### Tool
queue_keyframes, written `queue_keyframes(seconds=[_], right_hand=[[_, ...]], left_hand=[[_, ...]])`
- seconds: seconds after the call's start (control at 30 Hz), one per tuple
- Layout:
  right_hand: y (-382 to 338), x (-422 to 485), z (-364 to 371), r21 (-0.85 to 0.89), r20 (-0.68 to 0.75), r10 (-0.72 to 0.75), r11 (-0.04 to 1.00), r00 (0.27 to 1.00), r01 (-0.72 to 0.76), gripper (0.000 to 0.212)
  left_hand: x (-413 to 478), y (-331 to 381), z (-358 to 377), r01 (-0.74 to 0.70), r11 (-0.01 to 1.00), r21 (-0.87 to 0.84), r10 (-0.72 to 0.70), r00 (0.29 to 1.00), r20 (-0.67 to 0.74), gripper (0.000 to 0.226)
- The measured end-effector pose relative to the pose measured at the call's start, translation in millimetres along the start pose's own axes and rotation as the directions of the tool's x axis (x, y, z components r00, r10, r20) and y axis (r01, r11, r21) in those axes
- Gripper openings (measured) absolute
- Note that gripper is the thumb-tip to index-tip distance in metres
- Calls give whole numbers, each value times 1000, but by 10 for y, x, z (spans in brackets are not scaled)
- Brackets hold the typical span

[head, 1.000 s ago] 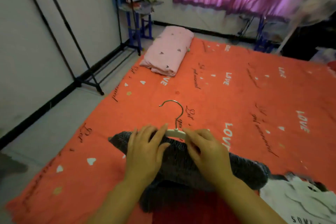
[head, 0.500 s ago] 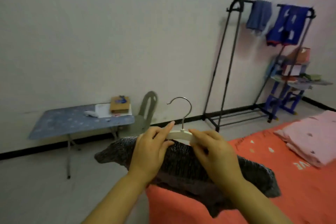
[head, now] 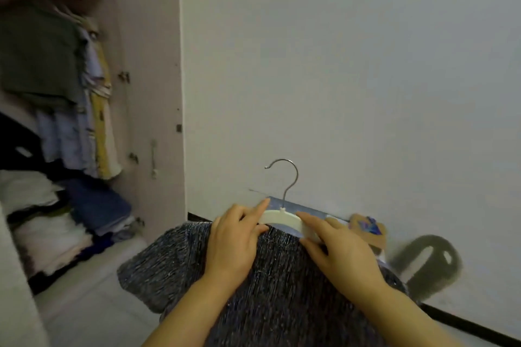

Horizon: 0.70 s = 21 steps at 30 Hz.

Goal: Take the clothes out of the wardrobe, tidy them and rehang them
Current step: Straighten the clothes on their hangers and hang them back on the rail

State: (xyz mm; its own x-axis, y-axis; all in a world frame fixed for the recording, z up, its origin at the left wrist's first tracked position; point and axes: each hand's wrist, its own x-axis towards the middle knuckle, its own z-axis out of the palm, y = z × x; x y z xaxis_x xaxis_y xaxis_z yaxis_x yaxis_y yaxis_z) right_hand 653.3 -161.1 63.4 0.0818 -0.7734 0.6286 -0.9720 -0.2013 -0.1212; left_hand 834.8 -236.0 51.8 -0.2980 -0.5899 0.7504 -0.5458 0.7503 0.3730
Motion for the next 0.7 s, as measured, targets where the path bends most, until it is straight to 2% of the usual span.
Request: queue_keyframes(seconds=[0.2,0.4,0.57,0.7], right_hand=[[-417,1309,968,24,-4,-147,989,989,147,45],[-748,2372,1698,107,13,-282,954,959,279,48],[-841,3261,2326,97,-118,-415,899,902,426,49],[-802,3979,2786,162,-209,-489,837,847,523,50]], left_hand=[[504,-1352,-320,160,977,139,-143,982,-127,44],[957,-2415,-568,260,927,270,-229,963,-141,47],[1368,-3157,-574,335,872,356,-270,937,-221,46],[1617,-3706,-572,445,782,437,-351,893,-282,47]])
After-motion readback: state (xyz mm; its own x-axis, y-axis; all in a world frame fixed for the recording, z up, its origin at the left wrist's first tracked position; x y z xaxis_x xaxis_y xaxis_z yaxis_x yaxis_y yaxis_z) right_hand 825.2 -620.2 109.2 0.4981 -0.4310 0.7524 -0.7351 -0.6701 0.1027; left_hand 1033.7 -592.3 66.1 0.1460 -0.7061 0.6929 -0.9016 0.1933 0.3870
